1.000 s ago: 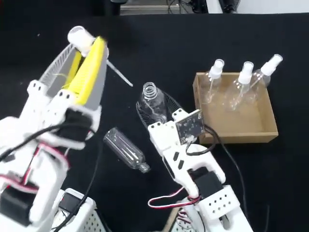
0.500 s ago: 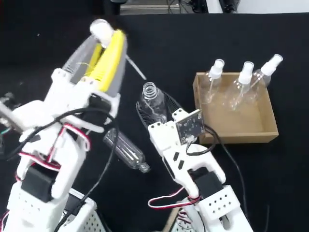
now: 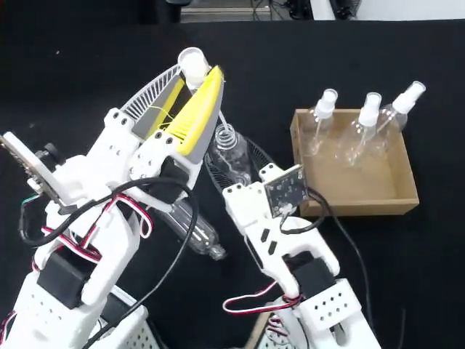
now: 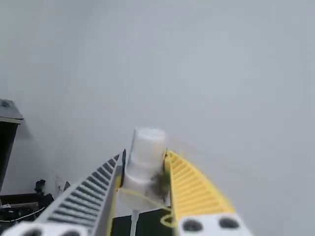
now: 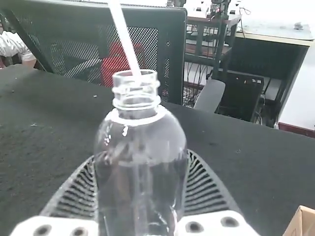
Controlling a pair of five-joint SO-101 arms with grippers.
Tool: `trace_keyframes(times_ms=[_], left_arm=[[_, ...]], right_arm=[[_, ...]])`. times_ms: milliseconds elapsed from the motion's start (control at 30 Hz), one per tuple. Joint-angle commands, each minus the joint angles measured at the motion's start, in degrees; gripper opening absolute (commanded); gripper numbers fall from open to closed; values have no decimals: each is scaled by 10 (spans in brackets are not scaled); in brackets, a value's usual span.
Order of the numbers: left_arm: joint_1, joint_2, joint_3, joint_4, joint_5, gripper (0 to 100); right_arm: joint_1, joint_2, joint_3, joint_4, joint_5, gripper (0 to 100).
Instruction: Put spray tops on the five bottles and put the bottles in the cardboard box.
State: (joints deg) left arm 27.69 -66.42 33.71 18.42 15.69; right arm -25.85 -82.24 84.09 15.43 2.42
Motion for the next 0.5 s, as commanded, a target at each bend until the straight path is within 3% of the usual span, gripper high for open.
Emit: trace_keyframes(times_ms=[0, 200, 467], left_arm=[[-5, 2, 0, 21, -3, 46], [-14, 2, 14, 73, 21, 46], [-13, 2, 82, 66, 58, 85]], right_arm=[[-4, -21, -4, -15, -2, 10], [-4, -21, -5, -18, -1, 10], [-4, -21, -6, -18, 2, 10]])
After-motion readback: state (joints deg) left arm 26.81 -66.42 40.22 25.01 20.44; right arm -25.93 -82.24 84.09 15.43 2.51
